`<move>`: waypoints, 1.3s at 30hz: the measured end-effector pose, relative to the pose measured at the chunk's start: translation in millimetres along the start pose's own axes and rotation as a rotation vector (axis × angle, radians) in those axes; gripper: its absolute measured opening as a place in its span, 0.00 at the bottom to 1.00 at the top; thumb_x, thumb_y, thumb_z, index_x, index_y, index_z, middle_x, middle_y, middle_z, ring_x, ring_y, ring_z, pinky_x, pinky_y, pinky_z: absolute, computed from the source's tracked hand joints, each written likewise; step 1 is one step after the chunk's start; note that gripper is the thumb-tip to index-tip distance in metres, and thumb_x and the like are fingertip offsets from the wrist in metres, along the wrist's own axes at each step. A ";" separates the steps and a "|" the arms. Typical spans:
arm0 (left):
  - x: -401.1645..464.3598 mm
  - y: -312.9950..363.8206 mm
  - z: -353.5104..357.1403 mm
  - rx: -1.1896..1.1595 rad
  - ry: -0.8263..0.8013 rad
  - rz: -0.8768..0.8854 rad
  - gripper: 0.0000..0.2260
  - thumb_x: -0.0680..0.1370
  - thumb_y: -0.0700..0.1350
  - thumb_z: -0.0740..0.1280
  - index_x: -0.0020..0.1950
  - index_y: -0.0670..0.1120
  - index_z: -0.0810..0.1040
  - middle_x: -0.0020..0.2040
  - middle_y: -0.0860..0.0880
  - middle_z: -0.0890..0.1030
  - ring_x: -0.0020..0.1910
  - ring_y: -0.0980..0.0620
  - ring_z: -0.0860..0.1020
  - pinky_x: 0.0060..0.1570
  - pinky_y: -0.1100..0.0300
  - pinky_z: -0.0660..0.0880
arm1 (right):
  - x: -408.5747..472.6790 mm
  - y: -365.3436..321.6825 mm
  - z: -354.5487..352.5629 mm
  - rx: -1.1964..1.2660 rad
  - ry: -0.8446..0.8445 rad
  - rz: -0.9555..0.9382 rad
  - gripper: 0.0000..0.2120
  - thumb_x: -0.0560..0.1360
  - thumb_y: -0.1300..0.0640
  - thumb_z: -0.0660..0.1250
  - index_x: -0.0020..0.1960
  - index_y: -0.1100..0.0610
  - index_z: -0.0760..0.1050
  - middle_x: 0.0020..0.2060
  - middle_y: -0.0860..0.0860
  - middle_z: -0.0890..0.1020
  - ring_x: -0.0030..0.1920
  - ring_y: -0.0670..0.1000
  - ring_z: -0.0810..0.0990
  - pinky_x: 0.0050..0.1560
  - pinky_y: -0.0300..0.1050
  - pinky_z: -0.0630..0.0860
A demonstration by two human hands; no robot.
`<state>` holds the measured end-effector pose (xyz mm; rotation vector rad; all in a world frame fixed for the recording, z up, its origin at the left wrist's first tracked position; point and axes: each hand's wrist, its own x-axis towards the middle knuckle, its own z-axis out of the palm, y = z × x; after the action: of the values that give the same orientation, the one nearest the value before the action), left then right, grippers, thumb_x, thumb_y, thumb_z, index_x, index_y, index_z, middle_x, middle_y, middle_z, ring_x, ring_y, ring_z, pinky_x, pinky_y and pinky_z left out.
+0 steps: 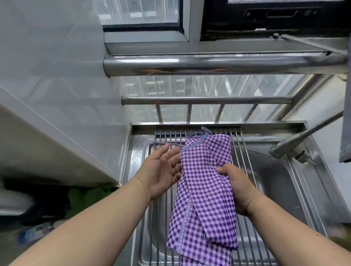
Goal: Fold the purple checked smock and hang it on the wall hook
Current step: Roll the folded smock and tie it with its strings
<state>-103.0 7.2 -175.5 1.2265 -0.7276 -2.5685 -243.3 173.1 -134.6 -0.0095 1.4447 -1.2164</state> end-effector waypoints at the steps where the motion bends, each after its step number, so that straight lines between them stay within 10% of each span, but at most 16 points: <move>1: 0.7 -0.7 0.4 0.042 -0.019 -0.023 0.27 0.80 0.60 0.66 0.74 0.45 0.76 0.66 0.45 0.81 0.62 0.41 0.73 0.66 0.50 0.66 | 0.0 2.7 -0.6 0.008 -0.004 0.010 0.14 0.84 0.62 0.53 0.50 0.65 0.76 0.35 0.53 0.86 0.42 0.54 0.82 0.45 0.49 0.77; 9: 12.5 -12.0 16.5 0.180 0.046 -0.070 0.20 0.79 0.53 0.73 0.65 0.42 0.83 0.67 0.39 0.82 0.63 0.41 0.79 0.73 0.45 0.70 | -2.1 9.9 -4.2 0.040 -0.036 0.042 0.13 0.82 0.63 0.53 0.53 0.67 0.75 0.45 0.58 0.84 0.46 0.57 0.81 0.53 0.53 0.79; 13: 14.1 -16.2 7.4 0.066 0.169 -0.036 0.10 0.82 0.48 0.68 0.55 0.42 0.80 0.42 0.48 0.82 0.36 0.52 0.77 0.41 0.60 0.74 | -4.7 11.8 -8.9 0.025 -0.002 0.006 0.13 0.84 0.64 0.54 0.50 0.66 0.76 0.38 0.53 0.87 0.43 0.55 0.84 0.47 0.49 0.81; 17: 3.2 -12.4 -1.6 0.118 0.333 0.151 0.11 0.86 0.48 0.63 0.56 0.43 0.82 0.44 0.48 0.86 0.32 0.54 0.78 0.31 0.62 0.74 | 0.9 15.9 -15.2 0.040 0.051 -0.016 0.13 0.84 0.64 0.55 0.49 0.65 0.76 0.36 0.52 0.87 0.43 0.55 0.83 0.44 0.50 0.80; 22: -30.2 -7.0 7.8 0.871 0.348 0.375 0.20 0.88 0.54 0.53 0.56 0.54 0.85 0.57 0.49 0.83 0.48 0.52 0.80 0.43 0.59 0.76 | 26.9 33.4 -26.6 0.002 0.082 0.101 0.14 0.81 0.57 0.57 0.56 0.65 0.77 0.46 0.57 0.86 0.46 0.57 0.83 0.51 0.54 0.80; 28: -35.0 -8.4 23.7 1.995 -0.226 0.847 0.21 0.87 0.55 0.51 0.65 0.54 0.83 0.66 0.57 0.80 0.66 0.57 0.74 0.73 0.57 0.64 | 42.5 50.0 -18.4 -0.142 0.081 0.165 0.15 0.82 0.56 0.57 0.39 0.55 0.74 0.31 0.50 0.78 0.31 0.49 0.76 0.36 0.45 0.73; 33: -15.2 -31.2 35.6 2.471 -0.373 0.704 0.20 0.84 0.52 0.52 0.49 0.48 0.82 0.48 0.51 0.81 0.45 0.51 0.76 0.59 0.47 0.74 | 47.0 52.5 -8.6 -0.237 0.048 0.189 0.17 0.82 0.57 0.55 0.35 0.52 0.68 0.24 0.47 0.71 0.22 0.45 0.69 0.25 0.39 0.68; 39: -10.2 -44.6 61.2 2.650 -0.246 0.109 0.18 0.85 0.44 0.53 0.68 0.43 0.77 0.81 0.34 0.62 0.60 0.41 0.80 0.58 0.43 0.79 | 51.5 50.2 -18.7 -0.472 0.041 0.182 0.14 0.82 0.52 0.57 0.38 0.52 0.67 0.24 0.47 0.70 0.21 0.47 0.63 0.26 0.40 0.59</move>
<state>-142.6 70.4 -158.8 0.4540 -3.8620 -0.0034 -242.6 176.2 -208.8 -0.1722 1.7000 -0.7129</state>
